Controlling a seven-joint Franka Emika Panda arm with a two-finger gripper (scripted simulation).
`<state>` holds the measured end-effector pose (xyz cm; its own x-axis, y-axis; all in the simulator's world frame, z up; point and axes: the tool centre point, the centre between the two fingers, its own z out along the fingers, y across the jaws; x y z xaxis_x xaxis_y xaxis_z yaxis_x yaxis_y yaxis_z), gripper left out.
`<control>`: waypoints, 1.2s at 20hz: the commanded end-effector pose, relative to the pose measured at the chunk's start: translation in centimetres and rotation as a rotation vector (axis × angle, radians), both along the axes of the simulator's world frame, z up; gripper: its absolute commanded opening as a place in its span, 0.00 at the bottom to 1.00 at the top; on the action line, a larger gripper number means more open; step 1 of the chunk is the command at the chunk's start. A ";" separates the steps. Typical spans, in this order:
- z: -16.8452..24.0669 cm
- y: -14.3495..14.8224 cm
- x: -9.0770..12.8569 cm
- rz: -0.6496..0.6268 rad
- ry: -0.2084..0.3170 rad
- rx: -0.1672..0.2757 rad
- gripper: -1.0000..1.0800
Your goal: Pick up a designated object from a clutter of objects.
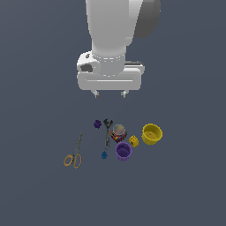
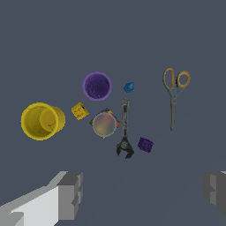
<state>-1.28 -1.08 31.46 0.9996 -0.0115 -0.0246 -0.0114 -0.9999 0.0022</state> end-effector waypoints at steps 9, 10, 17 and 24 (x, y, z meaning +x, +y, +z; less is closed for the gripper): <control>0.1 -2.5 -0.2 0.003 0.004 -0.023 0.96; 0.1 -2.6 -0.2 0.003 0.004 -0.024 0.96; -0.4 -2.4 0.0 0.019 0.003 -0.023 0.96; -3.1 -1.6 0.7 0.108 0.001 -0.022 0.96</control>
<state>-0.73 -2.89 29.14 0.9971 0.0719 -0.0262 0.0725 -0.9971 0.0246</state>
